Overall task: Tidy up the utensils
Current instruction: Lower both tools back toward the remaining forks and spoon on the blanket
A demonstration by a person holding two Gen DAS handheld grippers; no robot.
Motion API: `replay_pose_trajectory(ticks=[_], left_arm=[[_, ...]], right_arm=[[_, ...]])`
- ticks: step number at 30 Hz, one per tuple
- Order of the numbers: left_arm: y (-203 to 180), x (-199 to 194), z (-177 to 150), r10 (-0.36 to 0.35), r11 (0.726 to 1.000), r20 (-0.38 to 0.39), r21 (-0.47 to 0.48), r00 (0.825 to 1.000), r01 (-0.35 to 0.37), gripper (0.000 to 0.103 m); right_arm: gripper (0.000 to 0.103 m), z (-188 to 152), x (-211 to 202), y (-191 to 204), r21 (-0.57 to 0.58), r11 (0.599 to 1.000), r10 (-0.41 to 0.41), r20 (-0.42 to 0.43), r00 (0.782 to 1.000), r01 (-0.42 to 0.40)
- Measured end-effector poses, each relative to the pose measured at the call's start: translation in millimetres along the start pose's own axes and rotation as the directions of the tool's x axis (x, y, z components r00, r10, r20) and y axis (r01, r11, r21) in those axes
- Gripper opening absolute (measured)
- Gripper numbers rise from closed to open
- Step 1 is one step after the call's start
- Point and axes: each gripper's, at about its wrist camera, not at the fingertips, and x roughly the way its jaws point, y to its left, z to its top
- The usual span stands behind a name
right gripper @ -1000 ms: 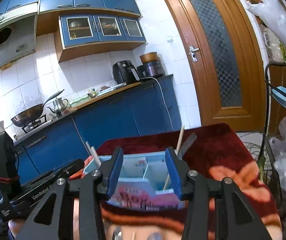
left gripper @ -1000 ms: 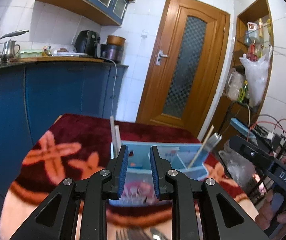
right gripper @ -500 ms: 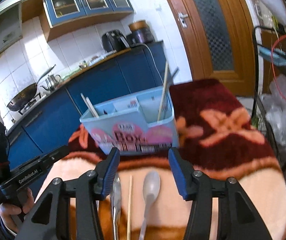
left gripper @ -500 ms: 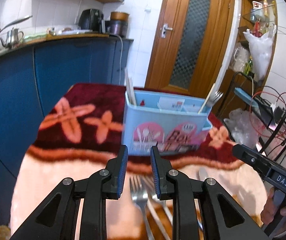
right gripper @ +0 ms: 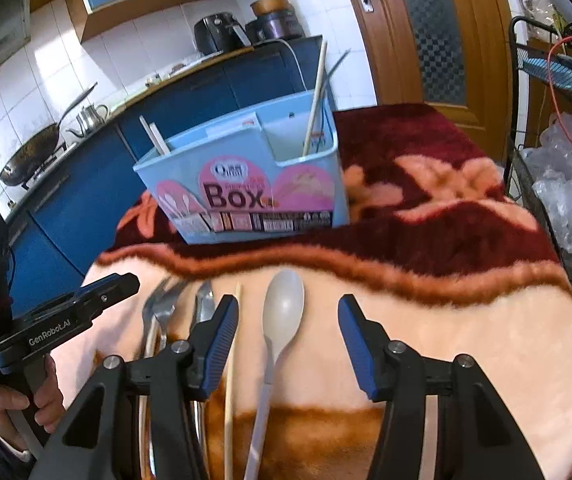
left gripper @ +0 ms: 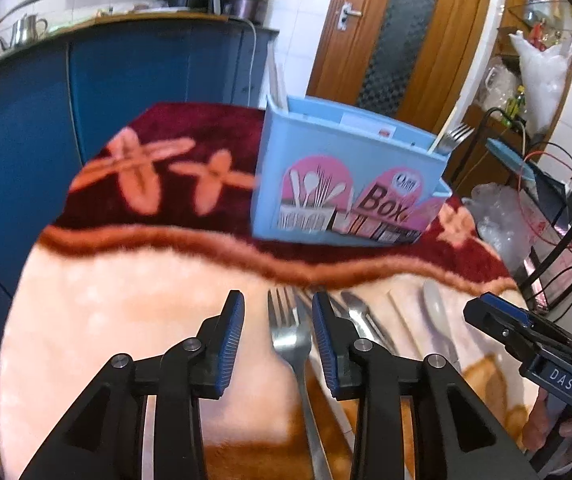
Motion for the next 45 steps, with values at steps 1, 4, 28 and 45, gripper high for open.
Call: replay_pose_trajectory(ticks=[1, 4, 28, 45], left_arm=[[0.9, 3.6, -1.6, -0.002, 1.0, -0.016, -0.006, 1.0, 0.002, 0.036], [3.4, 11.8, -4.8, -0.008, 1.0, -0.053, -0.022, 0.999, 0.007, 0.036], [17.0, 10.6, -16.4, -0.075, 0.993, -0.05, -0.093, 0.996, 0.07, 0.026], [23.5, 7.0, -30.3, -0.208, 0.976, -0.213, -0.108, 0.955, 0.188, 0.026]], right_arm=[[0.055, -1.4, 2.1, 0.1, -0.003, 1.0, -0.004, -0.011, 1.0, 0.004], [0.055, -4.6, 7.2, 1.4, -0.015, 1.0, -0.013, -0.038, 0.999, 0.012], [0.027, -17.1, 16.8, 11.3, -0.122, 0.991, -0.075, -0.09, 0.993, 0.063], [0.034, -15.9, 13.5, 11.5, -0.172, 0.985, -0.026, -0.276, 0.961, -0.023]])
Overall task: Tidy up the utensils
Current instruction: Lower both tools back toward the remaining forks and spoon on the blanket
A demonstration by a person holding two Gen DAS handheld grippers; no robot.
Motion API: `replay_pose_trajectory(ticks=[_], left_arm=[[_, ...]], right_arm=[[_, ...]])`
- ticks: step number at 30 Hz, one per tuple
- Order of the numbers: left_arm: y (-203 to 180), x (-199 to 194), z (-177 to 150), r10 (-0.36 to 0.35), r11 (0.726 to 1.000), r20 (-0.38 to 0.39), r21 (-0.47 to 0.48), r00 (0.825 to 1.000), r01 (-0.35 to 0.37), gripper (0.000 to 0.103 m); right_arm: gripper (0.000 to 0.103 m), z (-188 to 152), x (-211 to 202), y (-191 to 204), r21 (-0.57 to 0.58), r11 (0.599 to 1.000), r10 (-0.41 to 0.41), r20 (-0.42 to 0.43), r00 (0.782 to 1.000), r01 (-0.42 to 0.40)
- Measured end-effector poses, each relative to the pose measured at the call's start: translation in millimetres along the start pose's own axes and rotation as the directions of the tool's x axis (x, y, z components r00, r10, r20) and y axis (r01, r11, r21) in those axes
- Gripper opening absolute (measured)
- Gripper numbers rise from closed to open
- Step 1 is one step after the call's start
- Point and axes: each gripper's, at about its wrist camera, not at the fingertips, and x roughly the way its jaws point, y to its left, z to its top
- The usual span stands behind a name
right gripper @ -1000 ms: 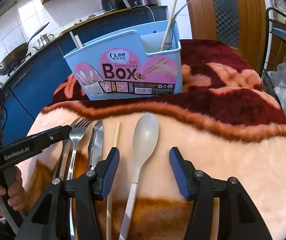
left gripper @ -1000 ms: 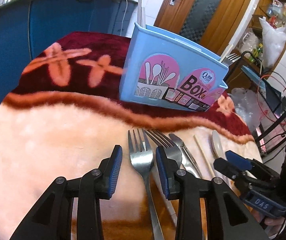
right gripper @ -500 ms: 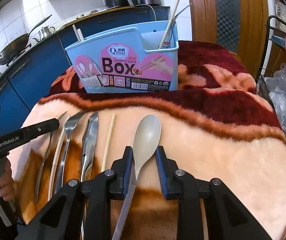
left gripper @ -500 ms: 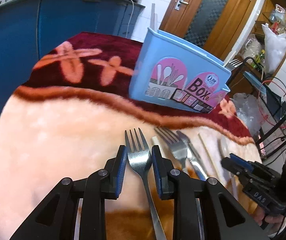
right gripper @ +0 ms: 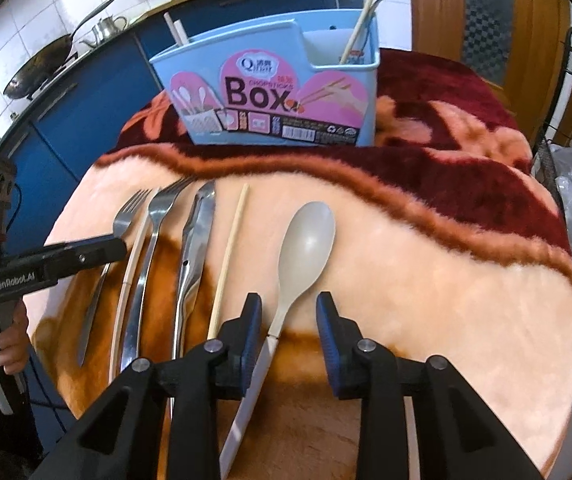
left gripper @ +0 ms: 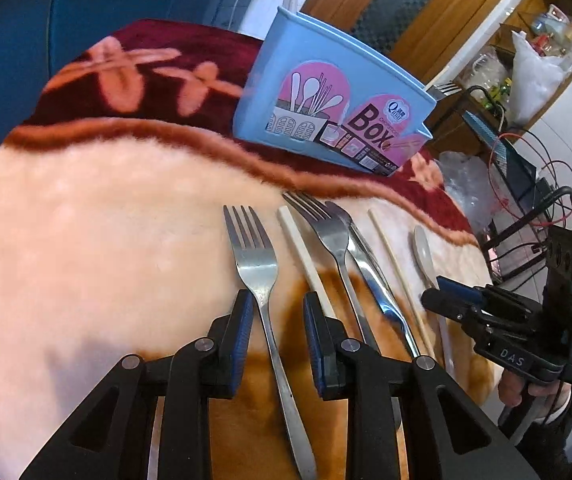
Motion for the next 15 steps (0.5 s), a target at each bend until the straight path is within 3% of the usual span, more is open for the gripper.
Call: replay_pose_trajectory(ticks=[4, 6, 11, 13, 15], left_arm=[[-0.7, 4.9, 5.8, 0.005, 1.0, -0.008, 0.013, 1.0, -0.005, 0.02], [0.1, 5.9, 6.7, 0.013, 1.0, -0.008, 0.015, 1.0, -0.013, 0.012], [9.0, 4.7, 6.4, -0.023, 1.0, -0.002, -0.018, 1.0, 0.023, 0.006], [11.8, 2.7, 3.9, -0.054, 0.998, 0.01, -0.039, 0.998, 0.055, 0.003], [13.2, 0.5, 1.1, -0.086, 0.995, 0.022, -0.051, 0.996, 0.087, 0.002]], right_arm=[[0.034, 5.6, 5.1, 2.5, -0.021, 1.0, 0.003, -0.02, 1.0, -0.004], [0.034, 8.2, 6.6, 2.2, -0.019, 1.0, 0.007, -0.023, 1.0, -0.008], [0.018, 7.8, 6.5, 0.5, -0.005, 1.0, -0.009, -0.003, 1.0, 0.009], [0.01, 5.5, 3.7, -5.4, 0.034, 0.999, 0.008, 0.02, 1.0, -0.009], [0.008, 1.8, -0.5, -10.2, 0.072, 0.997, 0.037, 0.053, 0.998, -0.041]])
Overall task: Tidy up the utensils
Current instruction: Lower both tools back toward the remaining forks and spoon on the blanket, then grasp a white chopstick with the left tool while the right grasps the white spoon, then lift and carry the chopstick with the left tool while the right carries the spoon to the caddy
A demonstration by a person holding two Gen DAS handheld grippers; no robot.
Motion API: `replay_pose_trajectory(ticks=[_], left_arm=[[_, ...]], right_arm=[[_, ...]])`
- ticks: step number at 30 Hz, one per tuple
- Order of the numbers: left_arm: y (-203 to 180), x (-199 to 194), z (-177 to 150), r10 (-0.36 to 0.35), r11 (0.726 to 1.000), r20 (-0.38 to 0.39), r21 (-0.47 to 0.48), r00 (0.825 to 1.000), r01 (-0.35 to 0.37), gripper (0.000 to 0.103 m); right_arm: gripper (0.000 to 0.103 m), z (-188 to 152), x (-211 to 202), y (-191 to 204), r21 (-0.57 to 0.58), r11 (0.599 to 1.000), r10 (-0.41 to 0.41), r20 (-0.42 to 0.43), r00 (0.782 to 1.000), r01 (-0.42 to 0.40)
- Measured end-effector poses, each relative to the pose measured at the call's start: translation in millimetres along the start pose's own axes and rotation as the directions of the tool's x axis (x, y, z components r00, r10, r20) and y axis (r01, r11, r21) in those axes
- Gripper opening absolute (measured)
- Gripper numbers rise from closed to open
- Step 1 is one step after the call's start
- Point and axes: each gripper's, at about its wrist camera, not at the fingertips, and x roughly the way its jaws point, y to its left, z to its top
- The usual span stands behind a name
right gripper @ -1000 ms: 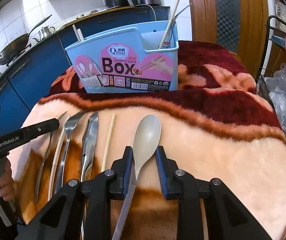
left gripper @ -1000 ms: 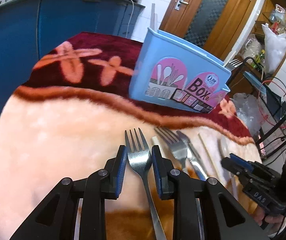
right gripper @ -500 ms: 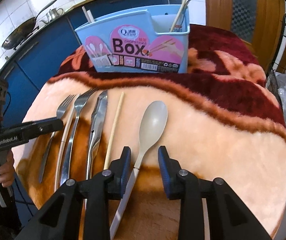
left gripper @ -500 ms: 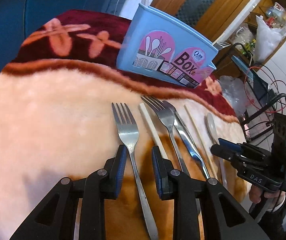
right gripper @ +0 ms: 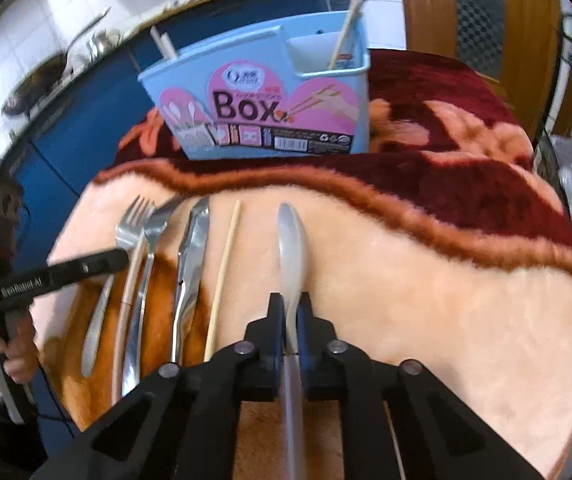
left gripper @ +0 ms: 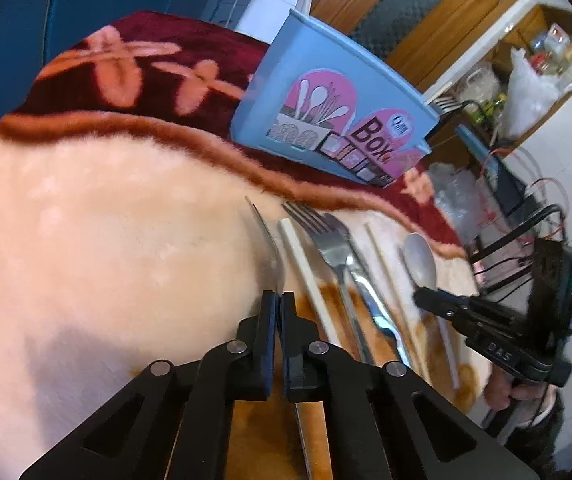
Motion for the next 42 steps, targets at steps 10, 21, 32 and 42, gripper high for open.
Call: replay_pose_trajectory(ticks=[10, 21, 32, 42], left_arm=[[-25.2, -41.7, -5.2, -0.03, 0.997, 0.208, 0.082, 0.978, 0.013, 0.001], [-53.5, -74.5, 37.3, -0.028, 0.986, 0.444, 0.159, 0.895, -0.048, 0.001], [-75.9, -72.1, 99.7, 0.011, 0.972, 0.67, 0.167, 0.743, -0.165, 0.001], [-88.8, -58.4, 131.7, 0.069, 0.953, 0.811, 0.119, 0.581, -0.279, 0.001]], right_arm=[[0.008, -3.6, -36.5, 7.2, 0.009, 0.997, 0.078, 0.213, 0.974, -0.081], [0.008, 5.4, -52.7, 14.0, -0.002, 0.996, 0.083, 0.391, 0.916, -0.09], [0.008, 7.1, -42.6, 2.3, 0.016, 0.994, 0.095, 0.405, 0.909, -0.111], [0.008, 8.4, -47.2, -4.2, 0.005, 0.994, 0.096, 0.428, 0.899, -0.108]])
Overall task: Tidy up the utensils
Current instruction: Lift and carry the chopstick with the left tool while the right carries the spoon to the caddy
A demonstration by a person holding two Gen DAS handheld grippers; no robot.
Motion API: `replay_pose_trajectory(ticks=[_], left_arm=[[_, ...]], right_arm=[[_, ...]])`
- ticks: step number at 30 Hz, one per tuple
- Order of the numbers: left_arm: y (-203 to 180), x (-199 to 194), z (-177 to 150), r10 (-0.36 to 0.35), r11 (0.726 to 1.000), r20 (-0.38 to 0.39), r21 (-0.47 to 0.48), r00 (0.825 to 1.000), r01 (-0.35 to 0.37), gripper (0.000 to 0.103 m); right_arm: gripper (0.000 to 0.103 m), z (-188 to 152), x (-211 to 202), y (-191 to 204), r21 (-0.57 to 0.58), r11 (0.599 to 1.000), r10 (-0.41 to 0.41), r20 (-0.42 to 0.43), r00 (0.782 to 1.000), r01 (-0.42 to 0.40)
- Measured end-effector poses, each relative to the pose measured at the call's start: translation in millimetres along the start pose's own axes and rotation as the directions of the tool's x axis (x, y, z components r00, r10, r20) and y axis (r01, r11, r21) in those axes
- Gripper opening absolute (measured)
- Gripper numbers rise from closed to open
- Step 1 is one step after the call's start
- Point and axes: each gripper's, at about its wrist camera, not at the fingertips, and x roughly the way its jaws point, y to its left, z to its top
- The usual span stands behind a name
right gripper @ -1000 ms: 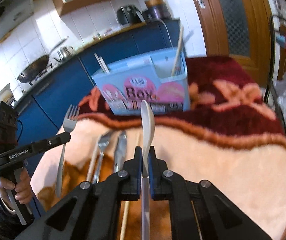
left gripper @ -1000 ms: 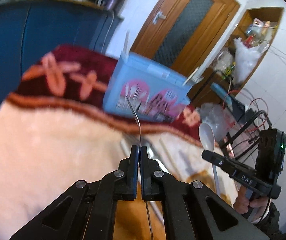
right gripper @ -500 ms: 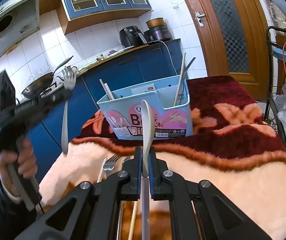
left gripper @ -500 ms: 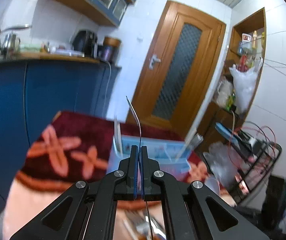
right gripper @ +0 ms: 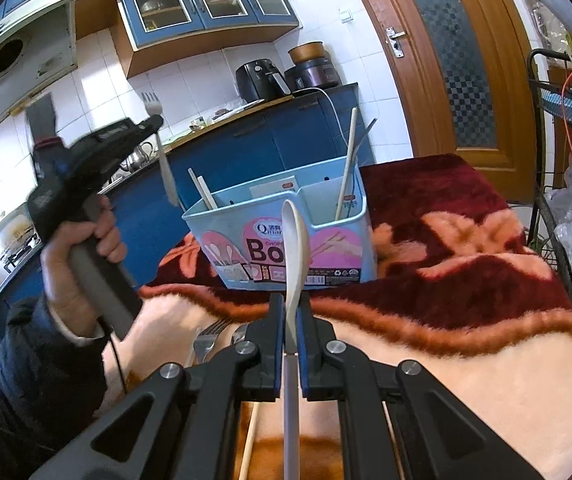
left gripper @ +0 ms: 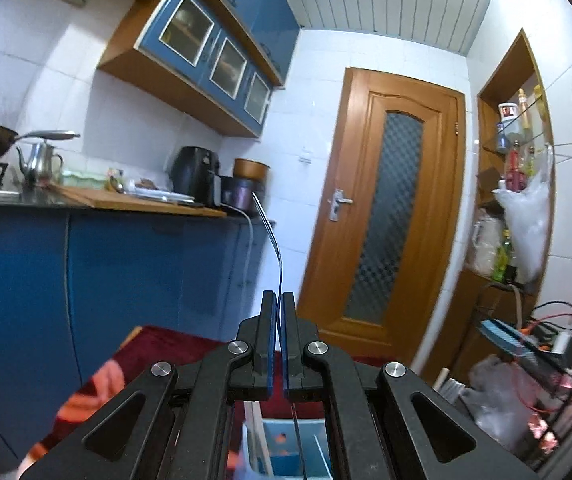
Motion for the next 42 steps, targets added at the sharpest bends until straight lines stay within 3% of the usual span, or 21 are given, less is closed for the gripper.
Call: replay_pose_trajectory(ticks=[6, 16, 26, 34, 42], left_arm=[[-5.2, 16.8, -20.6, 0.044, 0.996, 0.006, 0.072, 0.999, -0.044, 0.002], [-1.8, 20.7, -37.5, 0.027, 0.996, -0.023, 0.083, 0.999, -0.025, 0.002], [-1.0, 24.6, -46.6, 0.022, 0.998, -0.052, 0.062, 0.998, -0.019, 0.002], [0.6, 27.6, -50.8, 0.012, 0.998, -0.067, 0.058, 0.998, -0.009, 0.002], [-1.4, 32.3, -53.7, 0.0, 0.998, -0.109, 0.069, 0.994, 0.007, 0.002]], right_arm=[[0.008, 15.7, -2.6, -1.3, -0.023, 1.0, -0.018, 0.028, 0.999, 0.019], [0.008, 74.2, 18.2, -0.2, -0.054, 0.997, -0.049, 0.134, 0.99, 0.057], [0.008, 118.8, 65.2, 1.5, -0.057, 0.993, -0.078, 0.292, 0.953, 0.099], [0.008, 120.9, 101.9, 3.7, -0.107, 0.979, -0.13, 0.318, 0.939, 0.171], [0.01, 102.4, 107.7, -4.4, -0.108, 0.985, -0.105, 0.253, 0.962, 0.136]])
